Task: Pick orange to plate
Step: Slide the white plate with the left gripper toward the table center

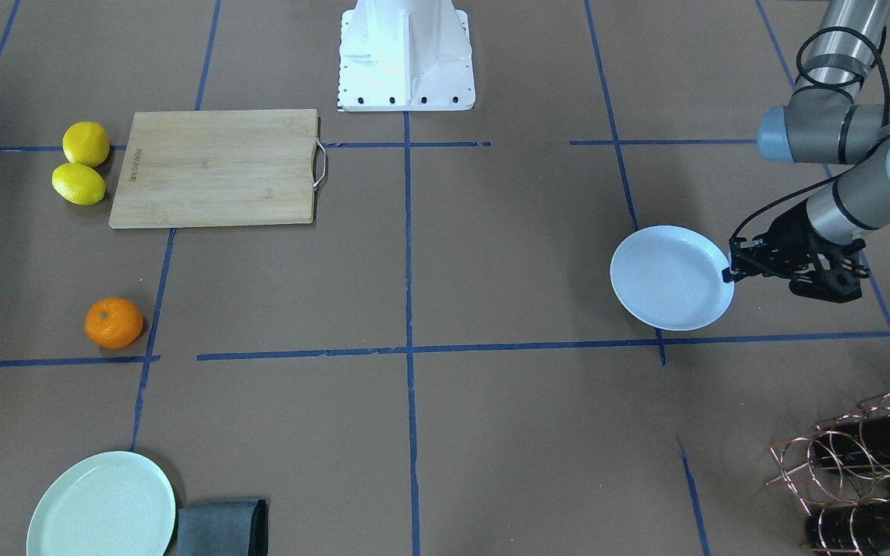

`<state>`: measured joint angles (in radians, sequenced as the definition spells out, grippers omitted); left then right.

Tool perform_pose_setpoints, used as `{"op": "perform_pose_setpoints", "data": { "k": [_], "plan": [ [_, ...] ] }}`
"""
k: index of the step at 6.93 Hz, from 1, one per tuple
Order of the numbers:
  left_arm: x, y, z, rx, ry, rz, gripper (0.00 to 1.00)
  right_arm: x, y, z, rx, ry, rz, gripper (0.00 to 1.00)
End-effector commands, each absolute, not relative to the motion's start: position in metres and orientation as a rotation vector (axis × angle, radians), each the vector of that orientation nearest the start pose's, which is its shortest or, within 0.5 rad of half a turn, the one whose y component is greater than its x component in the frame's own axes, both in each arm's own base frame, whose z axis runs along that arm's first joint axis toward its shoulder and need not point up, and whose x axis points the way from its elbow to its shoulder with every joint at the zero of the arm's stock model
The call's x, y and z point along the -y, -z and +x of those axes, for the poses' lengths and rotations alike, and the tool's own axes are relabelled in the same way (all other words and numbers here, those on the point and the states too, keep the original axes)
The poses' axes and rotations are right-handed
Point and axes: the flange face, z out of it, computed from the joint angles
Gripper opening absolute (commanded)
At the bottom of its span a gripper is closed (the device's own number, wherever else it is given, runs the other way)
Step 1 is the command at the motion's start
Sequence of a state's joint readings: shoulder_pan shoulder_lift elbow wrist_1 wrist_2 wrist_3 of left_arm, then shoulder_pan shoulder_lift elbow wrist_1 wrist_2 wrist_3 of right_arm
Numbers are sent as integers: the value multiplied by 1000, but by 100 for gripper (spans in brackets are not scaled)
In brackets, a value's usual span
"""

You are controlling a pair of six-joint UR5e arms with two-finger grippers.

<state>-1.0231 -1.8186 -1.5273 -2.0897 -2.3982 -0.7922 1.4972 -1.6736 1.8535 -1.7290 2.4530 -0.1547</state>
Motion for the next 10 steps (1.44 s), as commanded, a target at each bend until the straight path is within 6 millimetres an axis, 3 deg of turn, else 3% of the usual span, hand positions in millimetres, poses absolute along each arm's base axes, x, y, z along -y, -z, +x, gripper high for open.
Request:
{"op": "perform_pose_setpoints", "data": {
  "k": [1,2,3,4,6,9,10],
  "plan": [
    [536,-375,375,-1132,-62,-51,0,447,-568,23,885,232,73,100],
    [497,-325,458,-1144,-73,-90,0,450,-566,23,883,233,74,100],
    [490,-282,497,-1153,-23,-44,0,451,-567,22,880,234,72,100],
    [488,-266,515,-1156,-14,-44,0,451,-566,22,882,238,76,100],
    [475,-265,550,-1122,5,15,0,454,-563,19,881,266,128,100],
    [476,-265,564,-1145,4,16,0,458,-556,-7,884,329,138,100],
    [475,-267,564,-1144,3,16,58,461,-549,-25,890,314,136,100]
  ]
}}
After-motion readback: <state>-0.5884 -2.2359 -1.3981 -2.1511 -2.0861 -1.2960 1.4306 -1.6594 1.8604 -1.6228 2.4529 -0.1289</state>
